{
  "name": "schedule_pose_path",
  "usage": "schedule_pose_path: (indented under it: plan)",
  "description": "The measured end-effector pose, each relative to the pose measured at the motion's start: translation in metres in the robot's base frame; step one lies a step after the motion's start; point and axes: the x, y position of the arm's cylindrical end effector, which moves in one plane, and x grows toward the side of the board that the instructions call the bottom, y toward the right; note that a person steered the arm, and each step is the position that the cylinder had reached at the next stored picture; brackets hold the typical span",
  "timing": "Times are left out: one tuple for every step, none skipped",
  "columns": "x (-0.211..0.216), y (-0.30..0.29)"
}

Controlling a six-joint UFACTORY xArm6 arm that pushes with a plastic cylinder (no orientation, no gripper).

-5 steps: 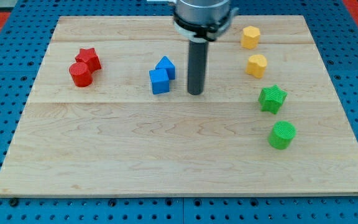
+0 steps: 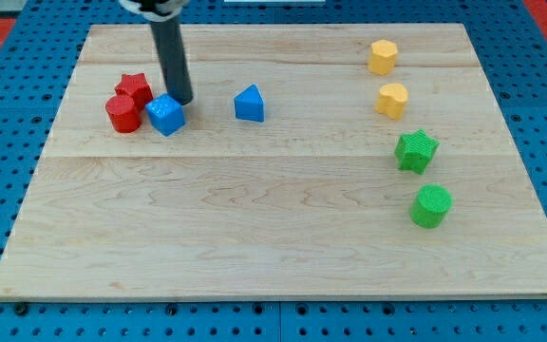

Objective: Move the blue cube to the bottom of the red circle

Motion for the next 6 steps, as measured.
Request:
schedule_pose_path:
  plan:
    - [0.027,-0.023]
    - [0.062,-0.033]
    - [0.081,0.002]
    - [0.09,-0.003]
    - [0.118,-0.013]
    - [0.159,-0.018]
